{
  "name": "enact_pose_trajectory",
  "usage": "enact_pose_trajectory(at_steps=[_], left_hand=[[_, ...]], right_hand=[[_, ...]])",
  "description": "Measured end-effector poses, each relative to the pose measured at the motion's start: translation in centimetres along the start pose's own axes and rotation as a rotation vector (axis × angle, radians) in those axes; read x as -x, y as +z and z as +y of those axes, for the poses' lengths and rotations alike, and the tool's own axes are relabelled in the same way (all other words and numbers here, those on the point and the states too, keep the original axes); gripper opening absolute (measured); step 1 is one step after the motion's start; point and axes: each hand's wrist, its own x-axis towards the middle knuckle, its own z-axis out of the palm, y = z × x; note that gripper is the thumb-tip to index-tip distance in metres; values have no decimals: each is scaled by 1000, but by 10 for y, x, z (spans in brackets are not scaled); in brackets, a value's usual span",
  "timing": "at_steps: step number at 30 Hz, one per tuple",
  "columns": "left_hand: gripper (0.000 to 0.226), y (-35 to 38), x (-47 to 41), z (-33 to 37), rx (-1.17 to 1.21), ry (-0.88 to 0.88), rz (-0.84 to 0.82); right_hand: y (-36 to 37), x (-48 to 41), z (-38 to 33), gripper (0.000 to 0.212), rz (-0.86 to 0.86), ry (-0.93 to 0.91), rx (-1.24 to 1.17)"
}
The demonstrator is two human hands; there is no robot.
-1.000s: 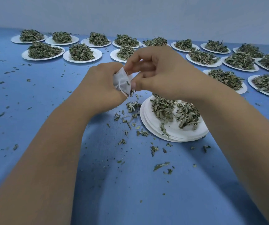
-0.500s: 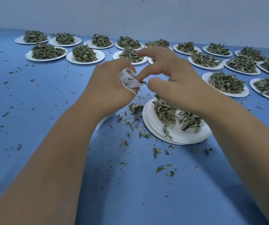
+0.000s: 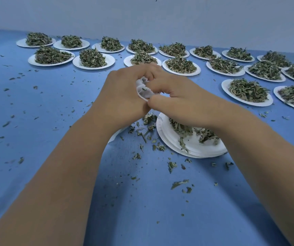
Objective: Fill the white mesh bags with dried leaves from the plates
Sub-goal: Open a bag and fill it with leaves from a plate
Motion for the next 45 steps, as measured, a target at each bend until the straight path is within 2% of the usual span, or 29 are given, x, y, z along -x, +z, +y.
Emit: enact_pose_trajectory(at_steps=[3, 7, 11, 13, 16, 18, 22, 23, 24, 27, 29, 32, 33, 38, 45], left_hand=[[15, 0, 0, -3, 14, -37, 33], [16, 0, 0, 0, 56, 13, 19], [19, -3, -1, -1, 191, -65, 38], [35, -10, -1, -5, 226, -105, -68], [93, -32, 4, -21, 285, -164, -428], [117, -46, 9, -28, 384, -160, -558], [111, -67, 1, -24, 831, -167, -291], [107, -66, 0, -22, 880, -152, -248], [105, -63, 0, -20, 859, -118, -224], [121, -42, 3, -16, 544, -69, -228], [109, -27, 2, -17, 443, -133, -228], [70, -15, 0, -23, 410, -215, -291], [64, -12, 1, -25, 406, -242, -303], [57, -3, 4, -26, 341, -306, -315], [24, 3, 2, -26, 201, -225, -94]], right_hand=[[-4, 0, -4, 17, 80, 10, -95], [-1, -3, -3, 16, -6, -85, -32], [-10, -6, 0, 23, -18, -65, -64], [-16, -5, 3, 21, -8, -64, -30], [-22, -5, 3, 18, 55, 0, 33], [-27, -6, 1, 18, 117, 17, 90], [-29, -7, -12, 19, 146, -36, 255], [-29, -8, -14, 19, 137, -50, 294], [-28, -9, -15, 21, 127, -68, 329], [-28, -10, -19, 23, 89, -88, 378], [-31, -9, -21, 24, 51, -74, 372], [-37, -5, -23, 34, 2, -48, 276], [-39, -3, -23, 37, -3, -38, 248], [-45, 5, -16, 39, 64, 18, 254], [-45, 12, -9, 29, 293, -24, 271]])
